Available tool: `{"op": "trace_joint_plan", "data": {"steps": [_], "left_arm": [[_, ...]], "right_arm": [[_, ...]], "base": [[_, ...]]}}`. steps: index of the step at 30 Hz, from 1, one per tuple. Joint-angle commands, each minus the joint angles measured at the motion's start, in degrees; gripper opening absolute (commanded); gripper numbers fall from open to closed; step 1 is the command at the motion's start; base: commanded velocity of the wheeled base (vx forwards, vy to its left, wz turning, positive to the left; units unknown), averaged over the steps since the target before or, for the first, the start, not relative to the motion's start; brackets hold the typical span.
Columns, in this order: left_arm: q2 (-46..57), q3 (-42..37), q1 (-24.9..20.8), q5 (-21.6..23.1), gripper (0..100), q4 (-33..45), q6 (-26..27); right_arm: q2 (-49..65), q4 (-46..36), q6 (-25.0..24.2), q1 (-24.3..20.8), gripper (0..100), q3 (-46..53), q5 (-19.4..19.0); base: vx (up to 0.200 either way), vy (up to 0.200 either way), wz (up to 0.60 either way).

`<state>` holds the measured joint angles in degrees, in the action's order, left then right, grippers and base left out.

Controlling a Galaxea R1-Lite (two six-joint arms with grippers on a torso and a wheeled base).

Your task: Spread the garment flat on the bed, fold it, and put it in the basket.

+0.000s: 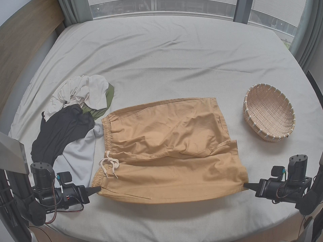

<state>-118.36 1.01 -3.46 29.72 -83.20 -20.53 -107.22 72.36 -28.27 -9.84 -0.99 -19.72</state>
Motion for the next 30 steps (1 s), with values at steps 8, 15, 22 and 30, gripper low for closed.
{"op": "trace_joint_plan", "data": {"steps": [8,15,22,30], "left_arm": [[2.2,-1.0,-2.7,0.1,0,0.3,0.1],[10.4,-1.0,-4.7,2.6,0,13.2,0.5],[14.0,-0.9,-1.5,2.5,0,24.4,5.3],[14.2,-0.9,-0.7,2.6,0,29.2,6.9]], "right_arm": [[2.1,-3.5,0.0,-1.3,0,1.0,-1.5],[3.2,-10.1,1.7,-3.9,0,1.0,-1.5],[4.7,-16.3,5.2,-3.3,0,1.0,-1.5],[10.4,-22.9,5.6,-3.6,0,1.0,-1.4]], "base": [[0.0,0.0,0.0],[0.0,0.0,0.0],[0.0,0.0,0.0],[0.0,0.0,0.0]]}}
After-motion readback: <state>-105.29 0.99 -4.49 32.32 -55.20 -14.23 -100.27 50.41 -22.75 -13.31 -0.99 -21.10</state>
